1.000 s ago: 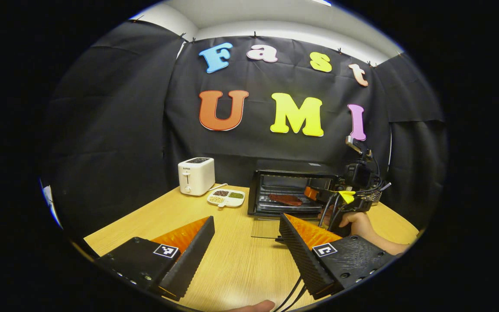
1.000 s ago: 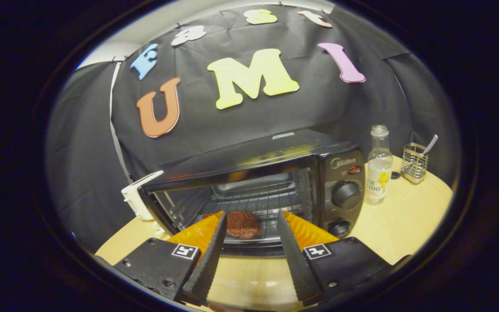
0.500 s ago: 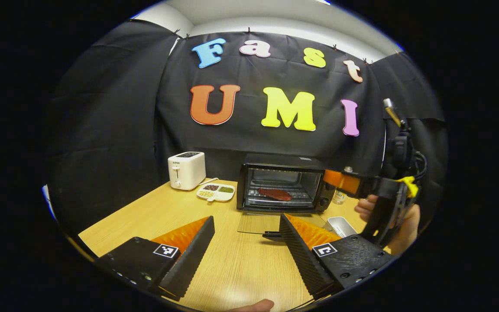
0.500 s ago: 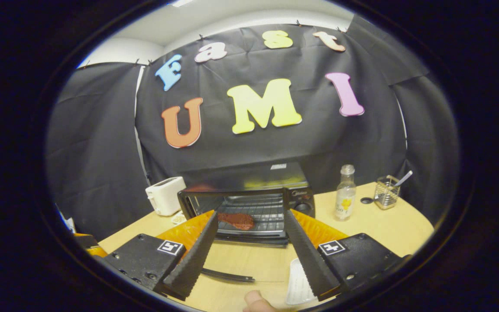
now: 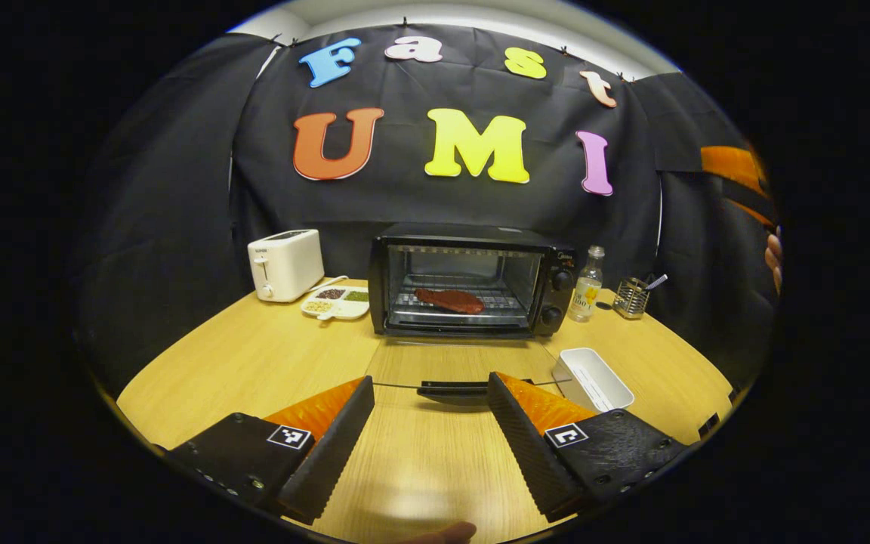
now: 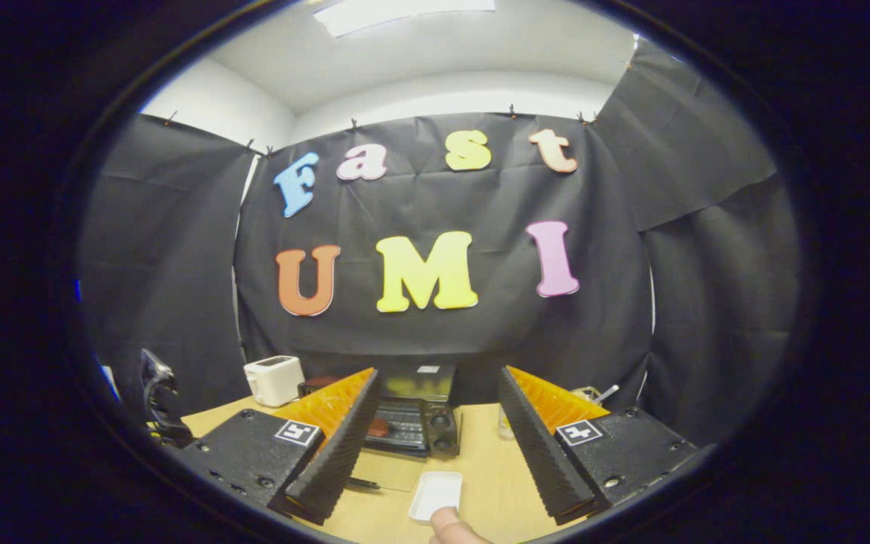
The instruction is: Open the electric oven with the left hand, put the food in, and close the electric oven.
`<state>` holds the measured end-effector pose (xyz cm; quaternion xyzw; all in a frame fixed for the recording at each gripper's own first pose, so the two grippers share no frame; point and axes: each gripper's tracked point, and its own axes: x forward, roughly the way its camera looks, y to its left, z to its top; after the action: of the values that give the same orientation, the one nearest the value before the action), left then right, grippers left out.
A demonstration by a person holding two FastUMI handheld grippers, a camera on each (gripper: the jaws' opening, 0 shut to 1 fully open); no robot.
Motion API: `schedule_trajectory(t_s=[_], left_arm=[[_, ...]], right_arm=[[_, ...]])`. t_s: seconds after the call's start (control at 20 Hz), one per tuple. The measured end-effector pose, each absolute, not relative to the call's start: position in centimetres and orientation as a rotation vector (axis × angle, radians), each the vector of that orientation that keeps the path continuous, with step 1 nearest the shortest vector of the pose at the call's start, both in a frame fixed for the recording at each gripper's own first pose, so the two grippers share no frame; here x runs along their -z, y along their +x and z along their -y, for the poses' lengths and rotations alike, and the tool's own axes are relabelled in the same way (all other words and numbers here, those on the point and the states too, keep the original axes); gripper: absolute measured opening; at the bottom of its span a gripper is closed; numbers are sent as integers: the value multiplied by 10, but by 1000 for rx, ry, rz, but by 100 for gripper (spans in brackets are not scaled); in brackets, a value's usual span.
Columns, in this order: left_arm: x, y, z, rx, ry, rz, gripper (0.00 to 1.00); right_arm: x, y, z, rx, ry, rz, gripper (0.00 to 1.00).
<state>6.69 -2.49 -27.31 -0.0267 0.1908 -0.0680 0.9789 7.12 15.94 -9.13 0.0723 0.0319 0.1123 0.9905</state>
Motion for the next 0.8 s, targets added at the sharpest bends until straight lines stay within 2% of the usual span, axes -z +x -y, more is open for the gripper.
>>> schedule_trajectory(t_s=[0.1,0.25,0.55,0.65,0.7,0.75,0.8], left_arm=[[289,73,39,156,-35,-423,97],[313,81,55,180,0,-473,97],[351,99,81,221,-6,-575,97],[357,108,85,223,14,-594,96],[361,113,80,205,30,-610,89],[368,123,79,188,48,-636,96],[378,120,76,183,57,-688,96]], right_arm=[[85,67,-137,-185,124,-60,96],[73,63,-115,-145,91,-34,99],[83,61,-101,-176,120,-16,96],[99,68,-87,-157,108,-48,99],[104,70,-80,-145,99,-58,99],[110,73,-73,-133,88,-68,99],[114,74,-67,-124,80,-77,99]])
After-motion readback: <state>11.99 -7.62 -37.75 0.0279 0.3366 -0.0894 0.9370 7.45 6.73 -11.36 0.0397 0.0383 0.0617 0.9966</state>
